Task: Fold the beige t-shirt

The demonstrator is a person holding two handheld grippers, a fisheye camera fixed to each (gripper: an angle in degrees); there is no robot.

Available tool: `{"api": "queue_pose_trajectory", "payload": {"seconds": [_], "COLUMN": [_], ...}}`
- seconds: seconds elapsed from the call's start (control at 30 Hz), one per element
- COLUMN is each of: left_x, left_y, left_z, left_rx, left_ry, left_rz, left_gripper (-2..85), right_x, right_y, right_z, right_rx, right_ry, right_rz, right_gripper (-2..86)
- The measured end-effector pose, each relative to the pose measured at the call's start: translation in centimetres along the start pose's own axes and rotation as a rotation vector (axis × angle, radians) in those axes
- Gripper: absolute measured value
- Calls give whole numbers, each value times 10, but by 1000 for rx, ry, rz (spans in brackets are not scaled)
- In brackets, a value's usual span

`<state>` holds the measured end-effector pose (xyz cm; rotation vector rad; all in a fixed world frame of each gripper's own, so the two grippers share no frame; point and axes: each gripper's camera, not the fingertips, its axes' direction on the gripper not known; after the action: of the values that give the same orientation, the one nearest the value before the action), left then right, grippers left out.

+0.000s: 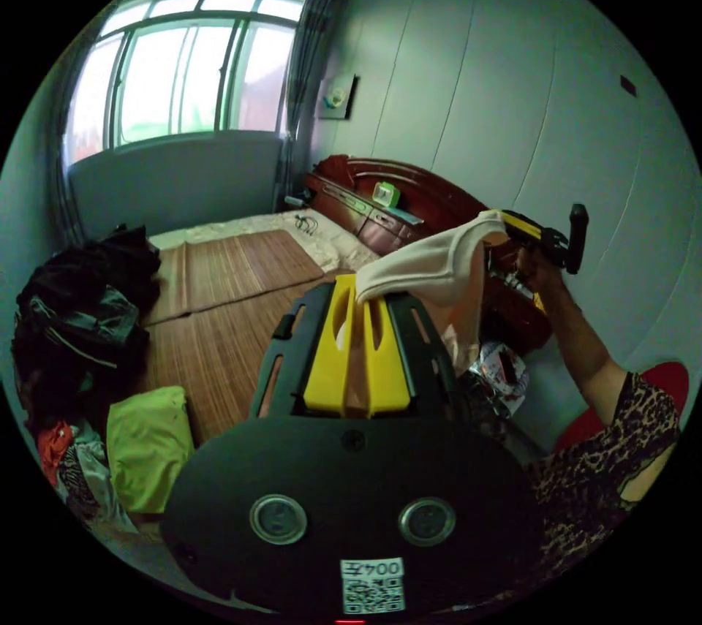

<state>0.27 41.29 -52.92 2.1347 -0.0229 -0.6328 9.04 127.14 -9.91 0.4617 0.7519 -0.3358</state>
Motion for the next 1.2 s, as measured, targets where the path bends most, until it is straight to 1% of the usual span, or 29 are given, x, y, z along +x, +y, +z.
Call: {"api": "queue_pose_trajectory", "payload": {"seconds": [0.1,0.2,0.23,0.33,0.43,0.53,0.63,0.73,0.8,0.9,1.0,1.1,1.2], "left_x": [29,68,76,115,136,162,185,226,244,269,286,290,274], "left_y": [-34,-62,-66,-84,-83,-67,-55,-36,-24,-1,20,35,46], "left_z": [-55,-113,-125,-197,-247,-321,-366,-434,-467,-504,-516,-503,-478], "left_rx": [105,191,208,268,312,394,426,441,453,467,455,390,317], "left_ry": [-50,-119,-124,-150,-151,-164,-183,-186,-189,-196,-210,-244,-206], "left_rz": [10,75,84,137,160,165,164,214,243,261,272,277,248], "left_gripper": [-3,-3,-3,-3,-3,-3,-2,-2,-3,-3,-3,-3,-3], "right_x": [1,1,1,-2,-9,-23,-40,-51,-53,-53,-58,-63,-66], "right_y": [-26,-48,-57,-75,-87,-92,-96,-98,-99,-99,-98,-97,-95], "right_z": [-29,-56,-68,-99,-129,-149,-168,-188,-200,-213,-204,-176,-135], "right_rx": [24,50,64,114,157,178,197,216,238,266,247,190,117], "right_ry": [52,115,134,169,164,174,199,228,211,159,148,130,123], "right_rz": [-48,-107,-125,-170,-214,-262,-299,-321,-312,-287,-288,-295,-317], "right_gripper": [-11,-10,-9,-10,-11,-11,-11,-11,-11,-11,-11,-11,-11]}}
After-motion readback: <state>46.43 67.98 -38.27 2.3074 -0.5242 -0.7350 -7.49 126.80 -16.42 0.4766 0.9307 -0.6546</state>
